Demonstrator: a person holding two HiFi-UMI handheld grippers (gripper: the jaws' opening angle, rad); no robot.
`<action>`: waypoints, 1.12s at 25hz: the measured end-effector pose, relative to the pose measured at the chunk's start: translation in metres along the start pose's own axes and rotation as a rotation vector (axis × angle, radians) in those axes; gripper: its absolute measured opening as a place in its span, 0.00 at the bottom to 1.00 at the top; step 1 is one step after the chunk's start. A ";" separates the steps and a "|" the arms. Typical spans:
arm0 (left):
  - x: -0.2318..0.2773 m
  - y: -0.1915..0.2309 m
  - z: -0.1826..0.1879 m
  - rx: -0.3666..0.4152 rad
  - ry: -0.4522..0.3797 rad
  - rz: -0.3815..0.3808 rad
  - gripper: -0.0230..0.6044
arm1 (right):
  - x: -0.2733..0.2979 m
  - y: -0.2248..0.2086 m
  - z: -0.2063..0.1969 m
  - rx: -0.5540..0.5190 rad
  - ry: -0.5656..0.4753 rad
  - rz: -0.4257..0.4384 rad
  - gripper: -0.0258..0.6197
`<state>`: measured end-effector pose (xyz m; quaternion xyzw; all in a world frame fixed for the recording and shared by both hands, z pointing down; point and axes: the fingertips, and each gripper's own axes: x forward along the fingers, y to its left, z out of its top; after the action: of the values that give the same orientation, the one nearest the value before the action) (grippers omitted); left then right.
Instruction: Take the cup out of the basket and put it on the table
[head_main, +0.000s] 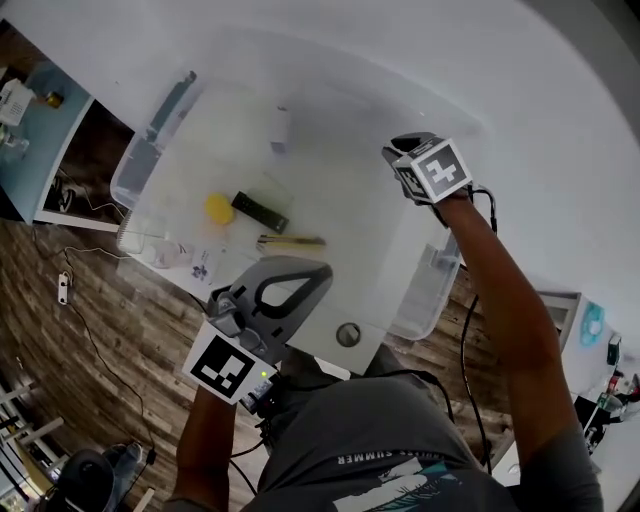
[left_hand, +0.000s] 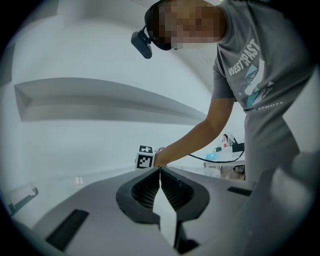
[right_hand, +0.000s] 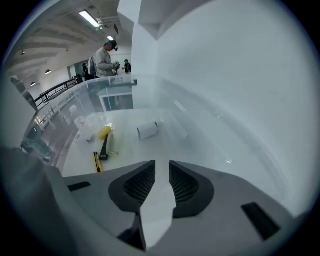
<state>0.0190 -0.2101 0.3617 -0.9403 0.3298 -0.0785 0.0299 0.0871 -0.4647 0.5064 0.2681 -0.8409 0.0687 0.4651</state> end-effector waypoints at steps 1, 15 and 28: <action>-0.001 0.000 0.000 -0.005 -0.007 0.005 0.06 | 0.010 0.001 -0.005 -0.003 0.044 0.007 0.18; -0.017 0.000 0.008 -0.035 -0.074 0.072 0.06 | 0.098 -0.003 -0.103 -0.027 0.463 0.035 0.24; -0.033 0.007 0.018 0.011 -0.082 0.111 0.06 | 0.109 0.008 -0.114 -0.109 0.522 0.095 0.09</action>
<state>-0.0082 -0.1946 0.3390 -0.9228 0.3795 -0.0399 0.0529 0.1218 -0.4588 0.6602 0.1760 -0.7067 0.1120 0.6760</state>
